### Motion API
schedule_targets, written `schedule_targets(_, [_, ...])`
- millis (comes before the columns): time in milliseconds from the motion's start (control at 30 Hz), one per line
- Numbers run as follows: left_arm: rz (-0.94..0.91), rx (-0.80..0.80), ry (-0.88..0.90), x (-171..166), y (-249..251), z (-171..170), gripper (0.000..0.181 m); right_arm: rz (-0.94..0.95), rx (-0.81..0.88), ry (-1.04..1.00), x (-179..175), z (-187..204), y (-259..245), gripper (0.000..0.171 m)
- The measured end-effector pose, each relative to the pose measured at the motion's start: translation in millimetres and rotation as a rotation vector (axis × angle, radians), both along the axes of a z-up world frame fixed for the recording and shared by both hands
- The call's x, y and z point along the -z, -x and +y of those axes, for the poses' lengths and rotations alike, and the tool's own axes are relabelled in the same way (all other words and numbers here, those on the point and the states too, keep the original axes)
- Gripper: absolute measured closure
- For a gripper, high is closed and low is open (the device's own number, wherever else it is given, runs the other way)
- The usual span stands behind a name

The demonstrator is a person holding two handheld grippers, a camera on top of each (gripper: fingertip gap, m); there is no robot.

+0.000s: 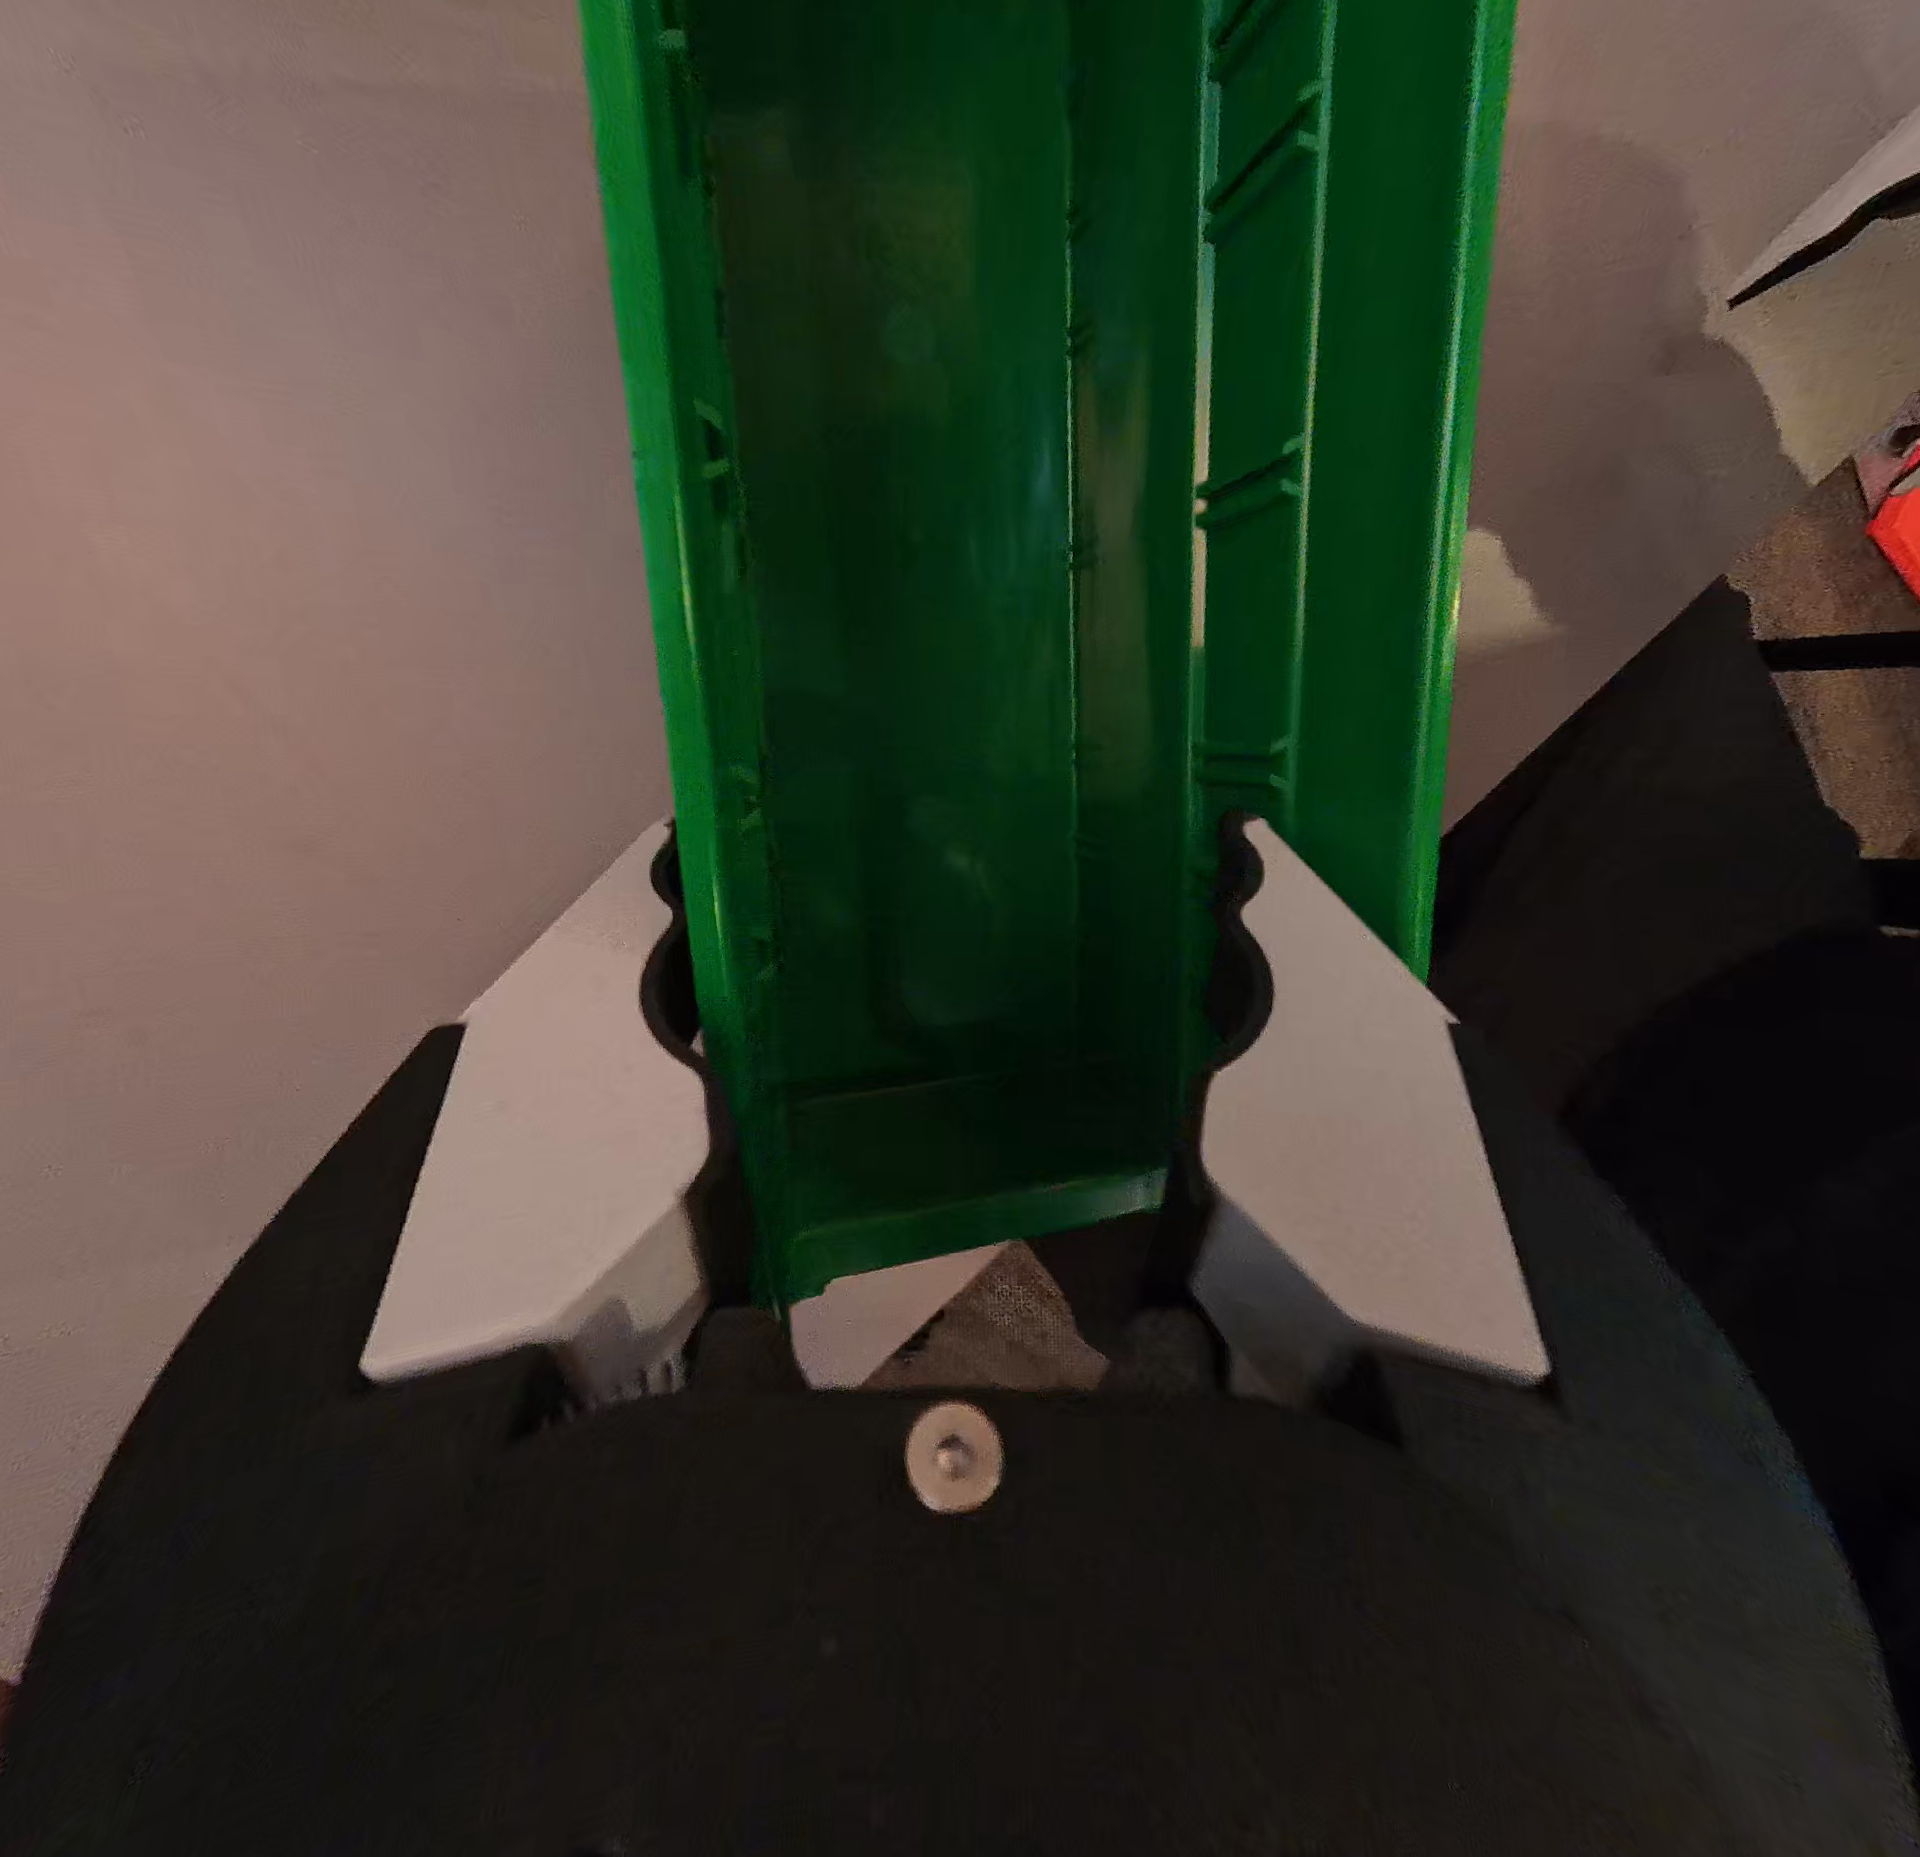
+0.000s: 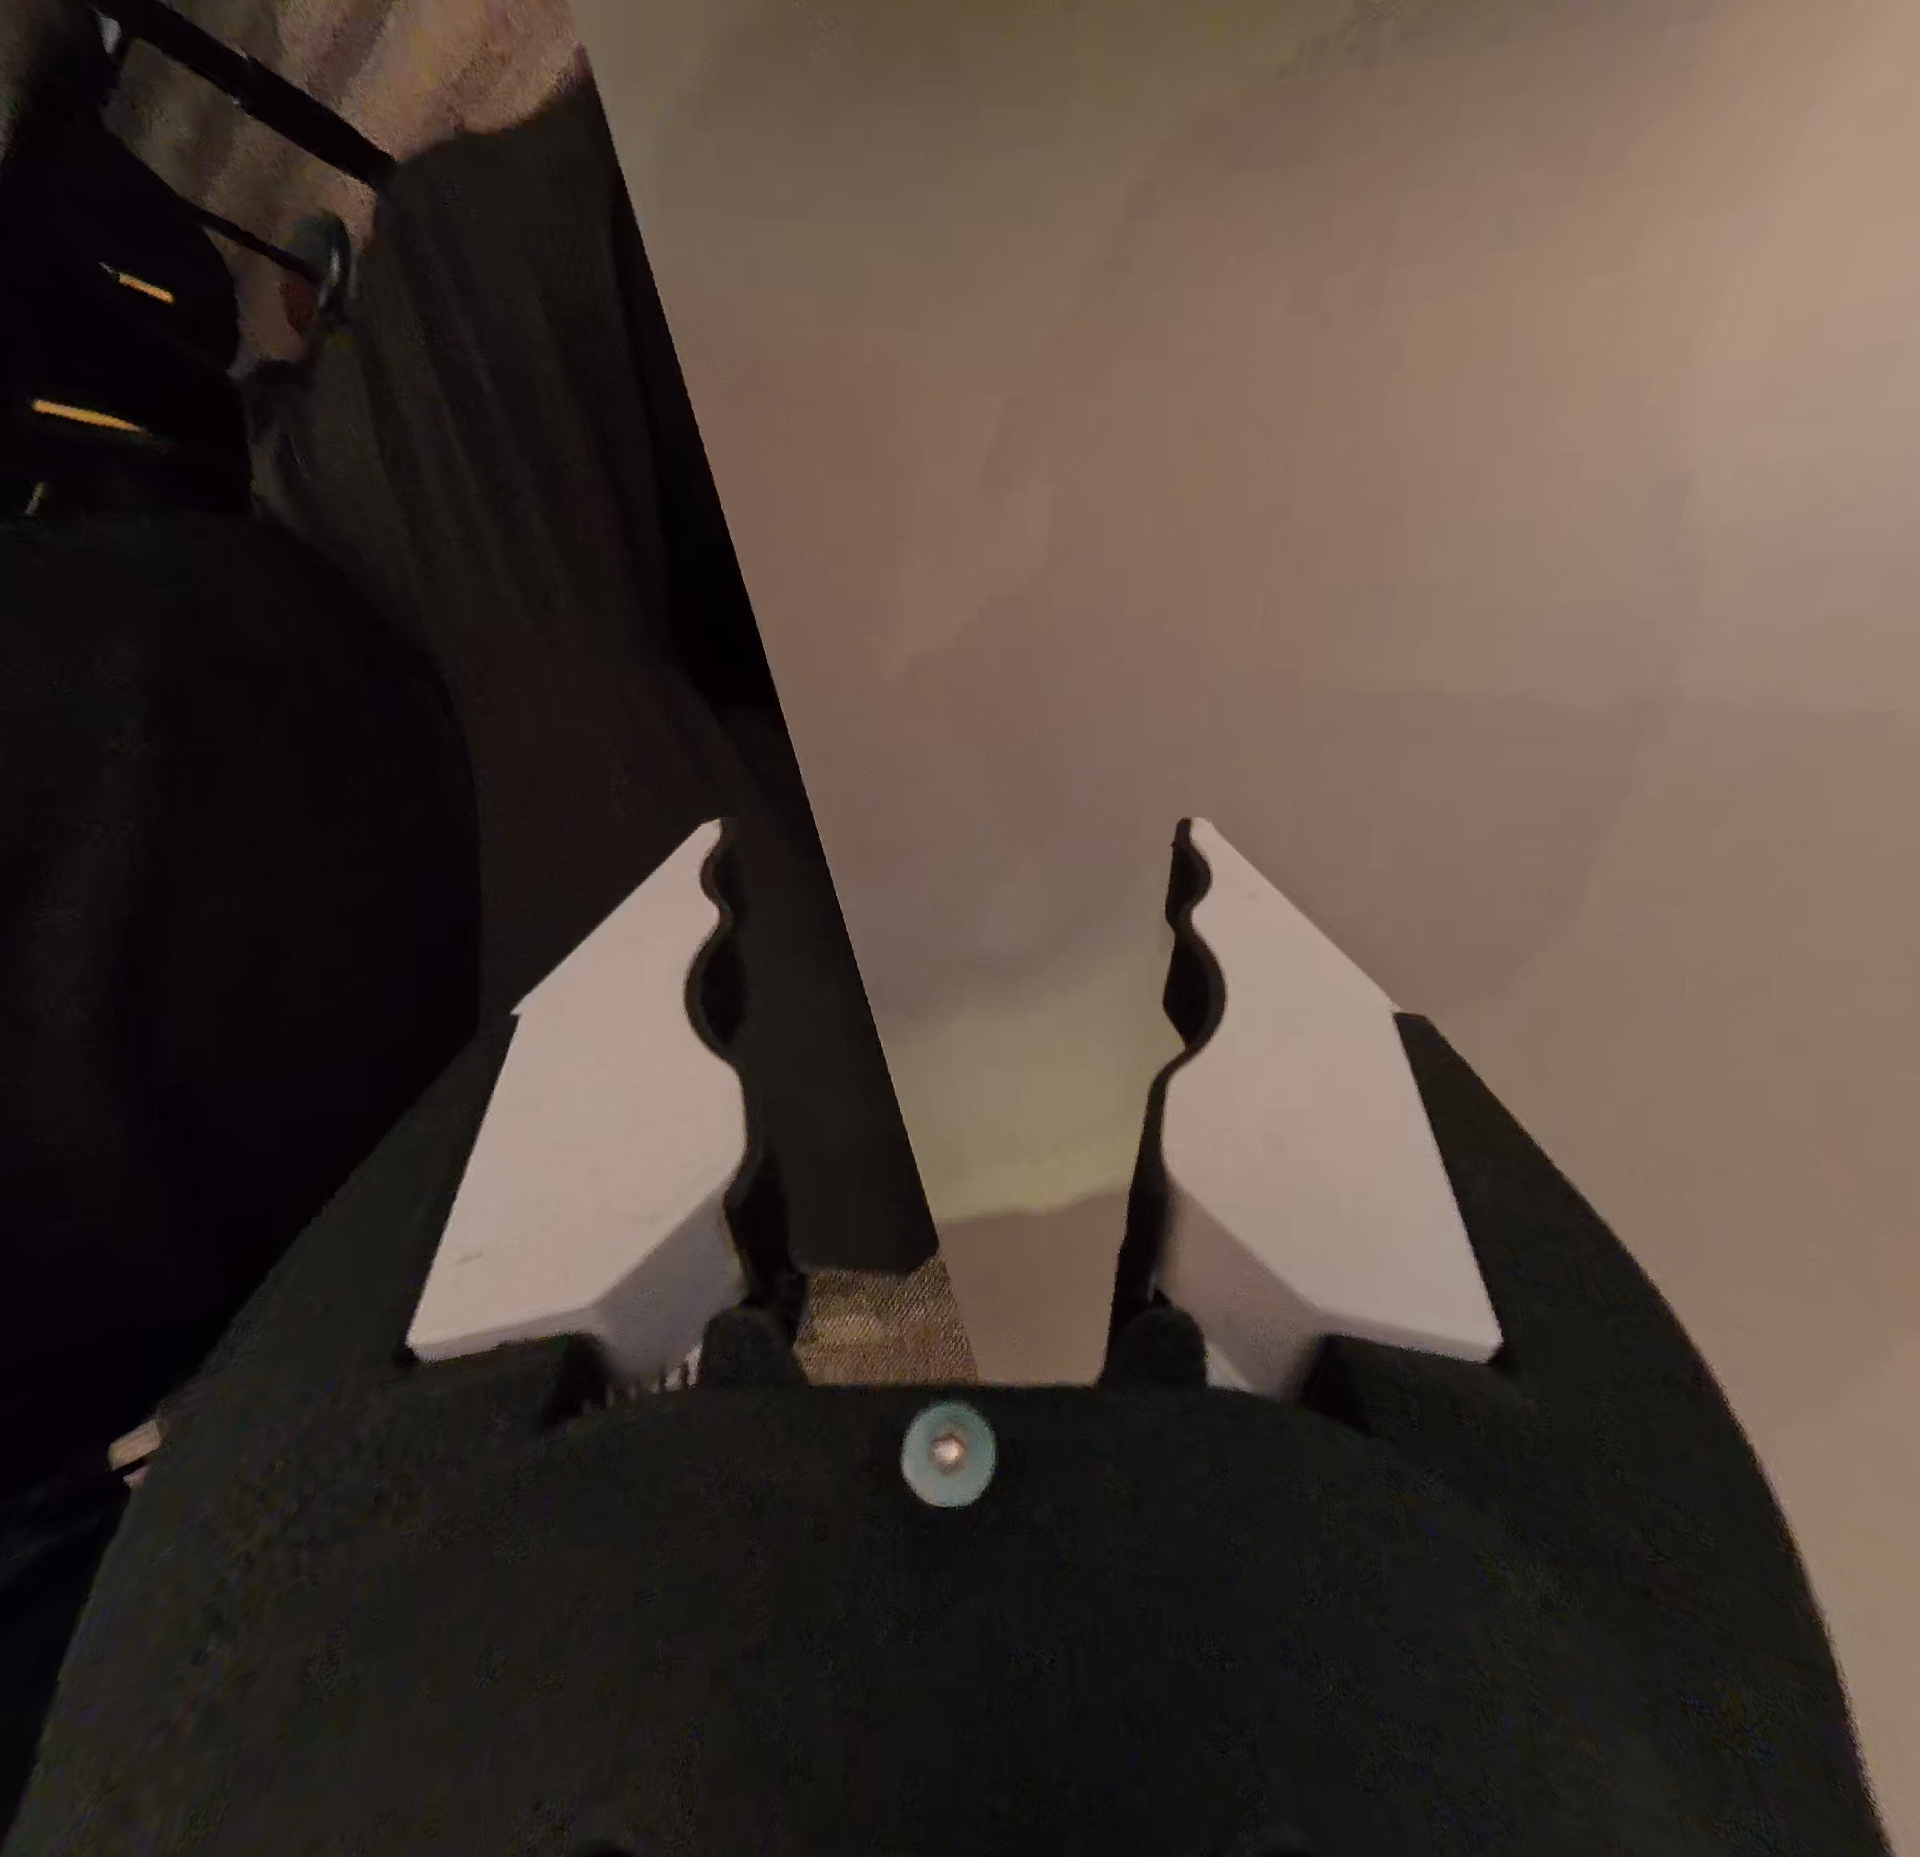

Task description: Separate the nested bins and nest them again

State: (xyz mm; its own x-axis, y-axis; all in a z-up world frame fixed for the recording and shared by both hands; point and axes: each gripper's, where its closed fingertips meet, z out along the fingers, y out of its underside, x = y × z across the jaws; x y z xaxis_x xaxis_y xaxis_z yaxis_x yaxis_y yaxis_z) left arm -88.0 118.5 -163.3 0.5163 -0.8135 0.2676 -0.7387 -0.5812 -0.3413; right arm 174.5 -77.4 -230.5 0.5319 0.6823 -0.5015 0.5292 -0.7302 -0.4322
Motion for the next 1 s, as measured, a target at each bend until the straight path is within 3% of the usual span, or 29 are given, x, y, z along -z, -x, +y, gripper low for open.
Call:
schedule_targets(200, [-0.18, 0.035, 0.193, -20, -10, -33, 0.08, 0.045, 0.035, -0.108, -18, 23, 30, 0.091])
schedule_targets(300, [-0.36, 0.037, 0.219, -48, -3, -26, 0.076, 0.04, 0.023, -0.136, -15, 27, 44, 0.091])
schedule_targets(367, [-0.521, -0.028, 0.21, -62, 0, -6, 0.084, 0.052, 0.034, -0.167, -15, 35, 55, 0.092])
schedule_targets(433, [-0.561, -0.105, 0.259, -46, 5, 11, 0.085, 0.09, 0.047, -0.205, -21, 43, 68, 0.093])
schedule_targets(533, [-0.548, -0.082, 0.368, -12, -6, 3, 0.09, 0.104, 0.015, -0.239, -26, 44, 78, 0.097])
schedule_targets(567, [-0.562, -0.059, 0.41, -10, -15, -2, 0.083, 0.092, 0.01, -0.251, -26, 44, 77, 0.097])
schedule_targets(667, [-0.616, -0.015, 0.422, -14, -36, -9, 0.093, 0.101, 0.044, -0.25, -29, 47, 67, 0.096])
schedule_targets(767, [-0.615, 0.019, 0.458, -9, -59, -25, 0.083, 0.161, 0.093, -0.268, -42, 53, 59, 0.094])
schedule_targets(1000, [-0.653, 0.011, 0.442, -6, -123, -48, 0.07, 0.43, 0.176, -0.31, -103, 59, 55, 0.072])
